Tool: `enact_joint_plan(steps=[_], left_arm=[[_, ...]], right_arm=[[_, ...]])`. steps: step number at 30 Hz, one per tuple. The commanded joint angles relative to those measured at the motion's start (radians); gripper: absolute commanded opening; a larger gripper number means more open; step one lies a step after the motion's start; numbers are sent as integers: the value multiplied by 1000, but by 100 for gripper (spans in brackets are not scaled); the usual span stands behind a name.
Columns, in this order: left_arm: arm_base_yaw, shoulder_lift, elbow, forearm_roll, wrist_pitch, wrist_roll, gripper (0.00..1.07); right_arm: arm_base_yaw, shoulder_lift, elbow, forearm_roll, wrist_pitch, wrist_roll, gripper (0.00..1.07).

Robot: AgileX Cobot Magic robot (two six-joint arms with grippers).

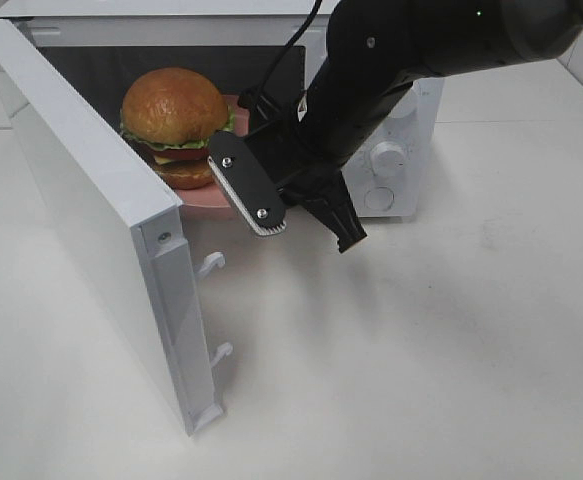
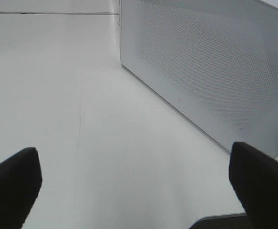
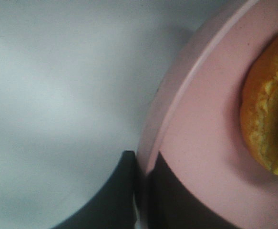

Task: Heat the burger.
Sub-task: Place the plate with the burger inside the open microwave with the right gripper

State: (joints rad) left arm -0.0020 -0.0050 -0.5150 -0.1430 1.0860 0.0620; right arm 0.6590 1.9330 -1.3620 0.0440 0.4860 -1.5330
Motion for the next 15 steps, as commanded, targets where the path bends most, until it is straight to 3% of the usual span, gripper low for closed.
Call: enact_joint_plan(steps=[1, 15], left_arm=[[-6, -15, -1, -6, -14, 3, 102], [-6, -15, -1, -6, -14, 3, 102]], right_arm=[[1, 9, -45, 10, -43, 22, 0], [1, 153, -231, -76, -26, 168, 0]])
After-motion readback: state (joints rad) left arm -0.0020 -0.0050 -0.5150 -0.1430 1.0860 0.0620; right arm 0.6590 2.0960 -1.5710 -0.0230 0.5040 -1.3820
